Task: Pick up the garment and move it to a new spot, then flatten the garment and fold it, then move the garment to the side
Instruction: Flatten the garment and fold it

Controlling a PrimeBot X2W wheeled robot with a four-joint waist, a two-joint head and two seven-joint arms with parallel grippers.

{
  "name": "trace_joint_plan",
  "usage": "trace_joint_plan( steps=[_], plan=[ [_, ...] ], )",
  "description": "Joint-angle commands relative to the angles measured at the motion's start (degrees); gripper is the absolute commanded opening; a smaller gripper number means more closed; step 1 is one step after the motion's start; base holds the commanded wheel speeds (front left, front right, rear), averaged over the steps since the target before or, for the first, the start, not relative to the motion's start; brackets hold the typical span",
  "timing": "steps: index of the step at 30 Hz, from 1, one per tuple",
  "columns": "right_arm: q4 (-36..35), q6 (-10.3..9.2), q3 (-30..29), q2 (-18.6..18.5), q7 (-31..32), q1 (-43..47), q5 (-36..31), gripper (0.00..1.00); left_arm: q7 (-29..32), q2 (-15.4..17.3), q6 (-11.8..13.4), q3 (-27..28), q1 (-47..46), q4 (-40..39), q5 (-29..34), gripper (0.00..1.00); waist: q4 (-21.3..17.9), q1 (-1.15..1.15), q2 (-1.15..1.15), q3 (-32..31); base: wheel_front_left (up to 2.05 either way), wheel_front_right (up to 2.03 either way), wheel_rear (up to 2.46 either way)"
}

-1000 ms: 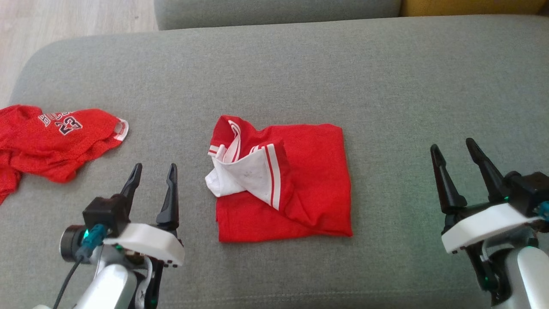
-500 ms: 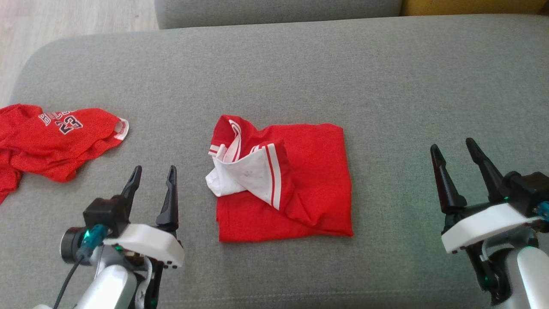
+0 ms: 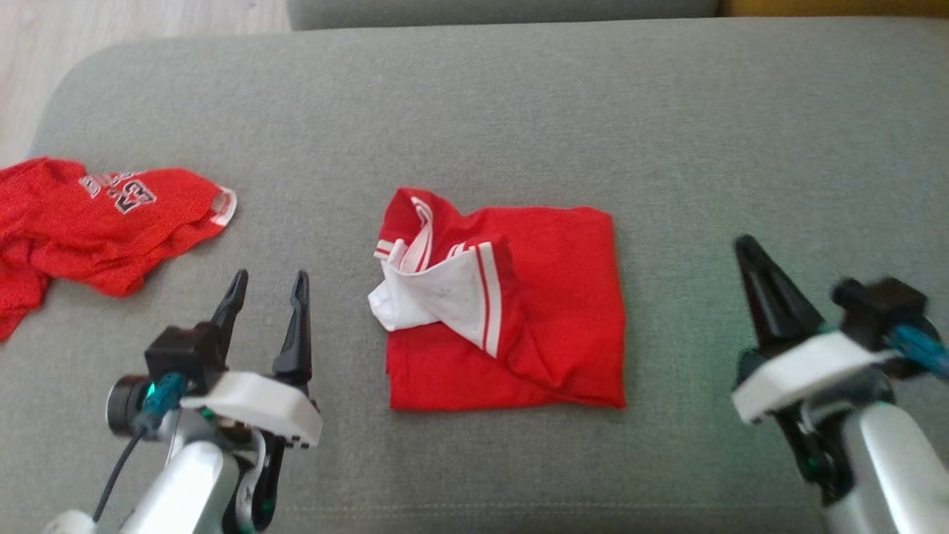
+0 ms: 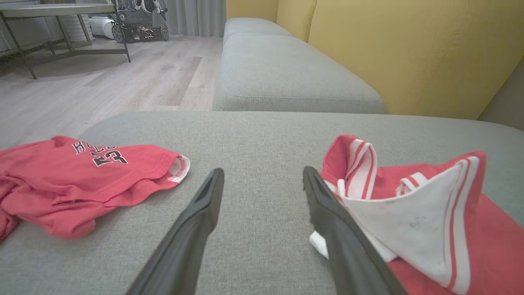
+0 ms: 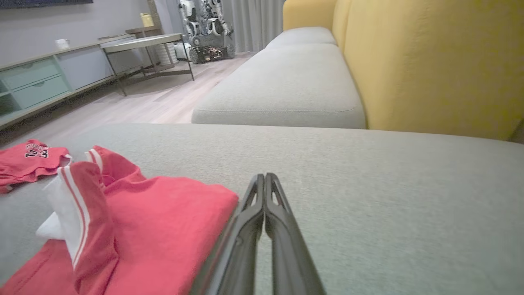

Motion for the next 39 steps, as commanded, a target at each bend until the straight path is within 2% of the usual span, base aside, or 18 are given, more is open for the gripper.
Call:
trace_joint_plan(
  steps=[1,5,9,15,17,22,26,34,37,39],
  plan=[
    [-0.94,-0.04,2.42,-1.19,-0.31,-3.75,0.90,0.00,-0.67,0.99,-0.36,1.79,-3.68,-1.64,0.05,1.00,0.88,0.00,0.00,0.68,0.00,0.00,0.00],
    [3.87,-0.04,8.39,-0.42,-0.99,-8.41,2.83,0.00,-1.03,0.28,-0.69,1.62,-4.93,-1.21,0.01,1.00,2.37,0.00,0.00,1.86,0.00,0.00,0.00],
    [12.14,-0.04,15.23,1.41,-2.57,-14.02,5.62,0.00,-1.64,-0.81,-1.29,1.62,-6.41,-0.33,-0.06,1.00,4.46,0.00,0.00,3.01,0.00,0.00,0.00],
    [22.20,-0.04,21.70,4.33,-5.49,-19.58,9.34,0.00,-2.11,-2.04,-1.82,1.47,-7.43,0.56,0.21,1.00,6.33,0.00,0.00,3.97,0.00,0.00,0.00],
    [23.72,-0.04,22.69,4.76,-5.86,-20.32,10.01,0.00,-2.17,-2.12,-1.85,1.63,-7.51,0.67,0.22,1.00,6.48,0.00,0.00,4.09,0.00,0.00,0.00],
    [28.88,-0.04,29.46,5.81,-7.12,-23.02,13.40,0.00,-2.38,-2.27,-2.23,2.42,-7.65,1.01,0.40,1.00,6.98,0.00,0.00,4.41,0.00,0.00,0.00],
    [29.41,-0.04,34.73,5.12,-7.65,-23.34,16.16,0.00,-2.46,-2.47,-2.31,2.85,-7.51,1.12,0.75,1.00,6.76,0.00,0.00,4.37,0.00,0.00,0.00],
    [25.22,-0.04,43.73,3.16,-6.79,-21.65,21.19,0.00,-2.51,-2.35,-2.67,3.47,-6.96,1.25,1.32,1.00,5.13,0.00,0.00,4.07,0.00,0.00,0.00],
    [23.86,-0.04,43.64,2.16,-8.31,-21.47,21.33,0.00,-2.52,-2.21,-2.69,3.61,-6.83,1.23,1.52,1.00,4.47,0.00,0.00,3.81,0.00,0.00,0.00],
    [23.35,-0.04,41.02,1.61,-9.88,-21.20,21.10,0.00,-2.52,-2.04,-2.72,3.73,-6.65,1.27,1.58,1.00,3.90,0.00,0.00,3.46,0.00,0.00,0.00]
  ],
)
